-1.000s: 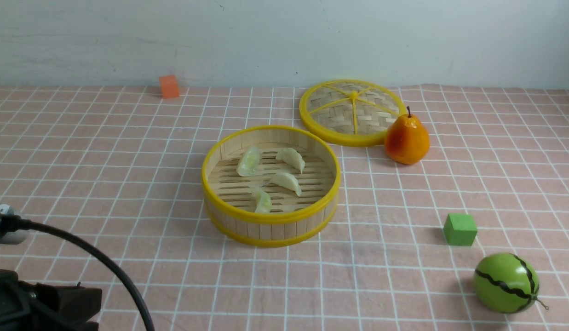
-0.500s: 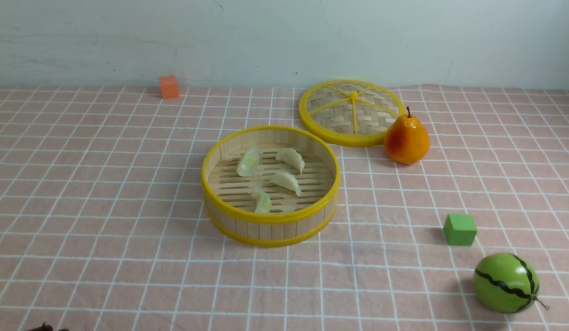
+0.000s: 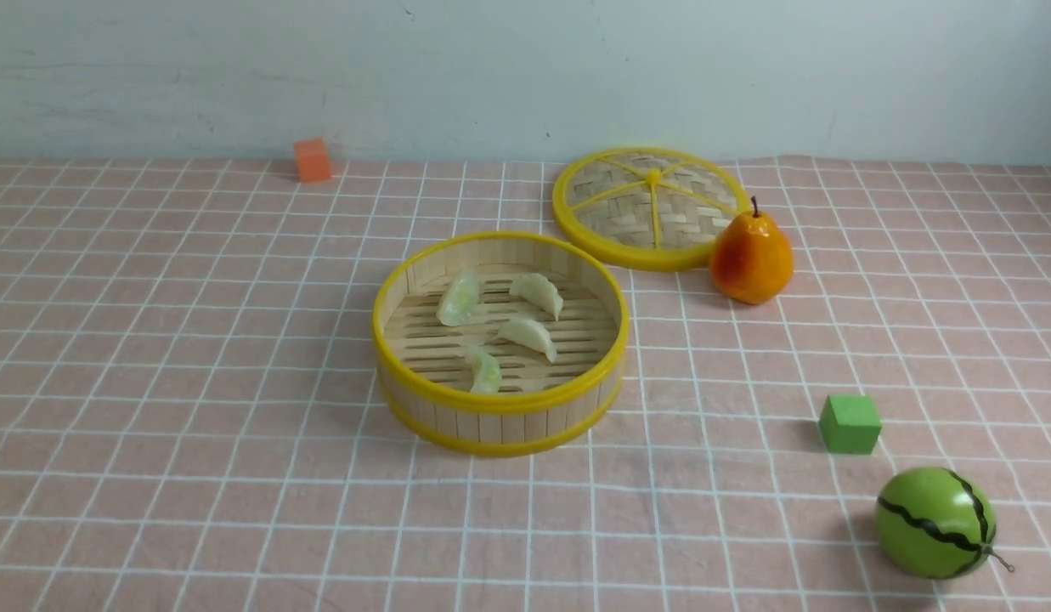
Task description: Put the dumplings into the steamer on the table with the pink tablecloth.
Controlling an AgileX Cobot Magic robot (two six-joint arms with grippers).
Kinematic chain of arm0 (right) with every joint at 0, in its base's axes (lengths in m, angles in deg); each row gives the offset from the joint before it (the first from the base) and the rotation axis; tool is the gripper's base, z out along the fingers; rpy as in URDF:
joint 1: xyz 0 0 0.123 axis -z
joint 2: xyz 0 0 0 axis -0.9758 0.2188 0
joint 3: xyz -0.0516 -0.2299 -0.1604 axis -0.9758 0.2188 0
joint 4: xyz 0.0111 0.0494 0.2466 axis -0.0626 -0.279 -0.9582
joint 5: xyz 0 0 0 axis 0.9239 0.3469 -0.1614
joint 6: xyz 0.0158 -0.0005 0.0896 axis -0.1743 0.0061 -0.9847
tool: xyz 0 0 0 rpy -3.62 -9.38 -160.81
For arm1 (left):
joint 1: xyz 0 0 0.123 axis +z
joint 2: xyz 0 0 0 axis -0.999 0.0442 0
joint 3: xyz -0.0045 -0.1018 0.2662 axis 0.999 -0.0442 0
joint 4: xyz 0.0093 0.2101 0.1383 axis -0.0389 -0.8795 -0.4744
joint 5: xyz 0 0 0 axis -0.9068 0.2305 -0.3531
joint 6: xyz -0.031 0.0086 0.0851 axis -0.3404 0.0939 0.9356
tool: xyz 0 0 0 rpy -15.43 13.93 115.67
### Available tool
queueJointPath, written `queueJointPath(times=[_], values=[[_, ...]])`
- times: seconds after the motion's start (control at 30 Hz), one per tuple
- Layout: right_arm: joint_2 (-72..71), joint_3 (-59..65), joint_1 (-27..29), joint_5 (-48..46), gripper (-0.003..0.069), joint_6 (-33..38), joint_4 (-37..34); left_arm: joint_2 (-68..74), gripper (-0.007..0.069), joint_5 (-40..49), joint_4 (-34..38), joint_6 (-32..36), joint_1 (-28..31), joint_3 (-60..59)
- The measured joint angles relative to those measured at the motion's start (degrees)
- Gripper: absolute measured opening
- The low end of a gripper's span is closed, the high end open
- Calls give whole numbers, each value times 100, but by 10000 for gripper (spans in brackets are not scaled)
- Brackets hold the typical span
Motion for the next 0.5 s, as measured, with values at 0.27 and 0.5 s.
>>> queueJointPath(times=[0.27, 0.5], values=[[0, 0, 0, 0, 53, 0, 5, 0, -14, 48, 162, 61, 22, -1], [0, 0, 0, 0, 64, 0, 5, 0, -14, 59, 174, 66, 22, -1]])
